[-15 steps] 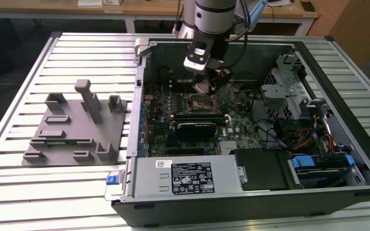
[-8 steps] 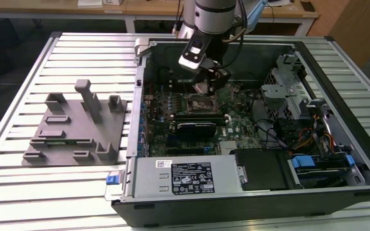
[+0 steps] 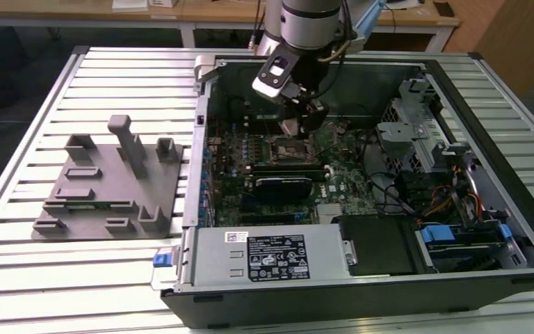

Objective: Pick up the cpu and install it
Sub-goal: 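Place the cpu into insertion slot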

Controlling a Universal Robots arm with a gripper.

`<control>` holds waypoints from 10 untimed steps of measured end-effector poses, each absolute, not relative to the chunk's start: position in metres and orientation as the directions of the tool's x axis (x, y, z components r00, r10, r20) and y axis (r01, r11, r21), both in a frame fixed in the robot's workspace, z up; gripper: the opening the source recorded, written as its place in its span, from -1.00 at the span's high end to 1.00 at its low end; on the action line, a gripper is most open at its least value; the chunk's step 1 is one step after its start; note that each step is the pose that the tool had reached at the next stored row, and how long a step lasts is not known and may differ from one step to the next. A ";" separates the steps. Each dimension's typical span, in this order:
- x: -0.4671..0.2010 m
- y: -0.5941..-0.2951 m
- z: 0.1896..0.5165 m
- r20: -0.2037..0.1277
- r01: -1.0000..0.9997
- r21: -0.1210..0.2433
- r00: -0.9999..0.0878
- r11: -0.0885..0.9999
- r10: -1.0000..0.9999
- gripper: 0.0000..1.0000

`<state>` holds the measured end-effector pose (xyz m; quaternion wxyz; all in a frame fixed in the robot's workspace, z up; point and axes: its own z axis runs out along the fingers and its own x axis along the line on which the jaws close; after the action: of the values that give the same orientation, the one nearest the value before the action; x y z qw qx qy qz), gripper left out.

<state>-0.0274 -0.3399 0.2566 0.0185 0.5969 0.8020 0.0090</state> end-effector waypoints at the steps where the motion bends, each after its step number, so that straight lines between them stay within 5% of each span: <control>1: -0.027 -0.340 0.257 -0.019 0.961 0.037 -0.273 0.273 0.962 -0.08; 10: -0.027 -0.340 0.256 -0.019 0.989 0.037 -0.142 0.143 0.990 -0.08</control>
<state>-0.0273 -0.3398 0.2560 0.0193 0.6547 0.7556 0.0075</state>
